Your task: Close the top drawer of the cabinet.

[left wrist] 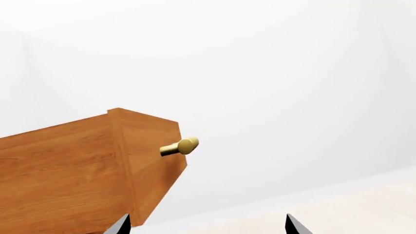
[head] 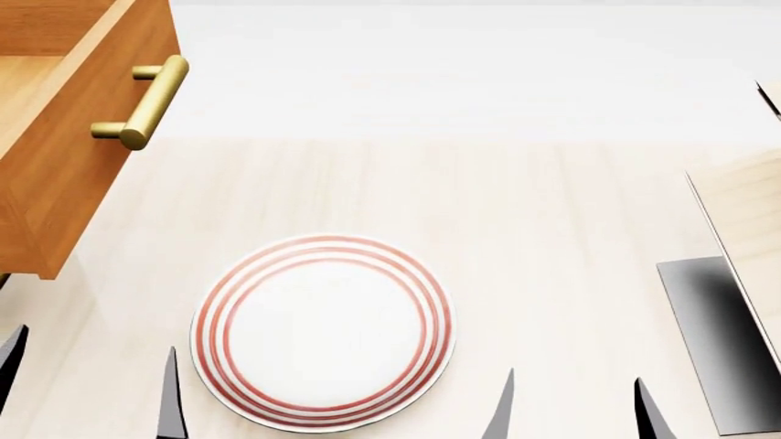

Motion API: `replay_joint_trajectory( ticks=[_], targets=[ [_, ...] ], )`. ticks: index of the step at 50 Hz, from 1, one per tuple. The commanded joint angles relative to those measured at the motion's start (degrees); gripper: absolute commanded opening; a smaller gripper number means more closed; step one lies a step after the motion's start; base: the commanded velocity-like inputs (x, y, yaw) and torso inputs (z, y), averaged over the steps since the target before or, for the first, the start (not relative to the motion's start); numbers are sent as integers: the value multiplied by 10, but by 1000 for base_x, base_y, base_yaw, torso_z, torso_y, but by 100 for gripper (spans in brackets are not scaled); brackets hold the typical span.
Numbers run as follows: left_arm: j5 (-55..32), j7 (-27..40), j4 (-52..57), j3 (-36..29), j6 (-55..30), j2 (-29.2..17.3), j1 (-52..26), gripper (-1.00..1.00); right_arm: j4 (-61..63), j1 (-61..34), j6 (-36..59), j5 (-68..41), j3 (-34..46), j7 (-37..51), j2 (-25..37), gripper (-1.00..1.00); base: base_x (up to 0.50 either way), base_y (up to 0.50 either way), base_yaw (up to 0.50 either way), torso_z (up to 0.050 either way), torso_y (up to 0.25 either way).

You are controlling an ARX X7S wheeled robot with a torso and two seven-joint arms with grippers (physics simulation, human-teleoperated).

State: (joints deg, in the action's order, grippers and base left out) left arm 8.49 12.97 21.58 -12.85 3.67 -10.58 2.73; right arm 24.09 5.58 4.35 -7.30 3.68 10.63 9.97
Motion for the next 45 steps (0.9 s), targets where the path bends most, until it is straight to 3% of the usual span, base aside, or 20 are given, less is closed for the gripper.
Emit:
replay_joint_trajectory(
  ticks=[1,24,45],
  targets=[
    [-1,-5,-9,-14,3,-9,-2,100,-3,-1,1,-21,-3,0,3,100,203,0,0,0,0],
    [23,-22,-6,-56,-17,-17,-21,100,1,2,2,-31,-6,13,13,100,5,0,0,0,0],
    [37,-14,-97,-67,-83,19,-143,100,-20,13,-26,-38,-3,13,19,100,0,0,0,0,0]
  ],
)
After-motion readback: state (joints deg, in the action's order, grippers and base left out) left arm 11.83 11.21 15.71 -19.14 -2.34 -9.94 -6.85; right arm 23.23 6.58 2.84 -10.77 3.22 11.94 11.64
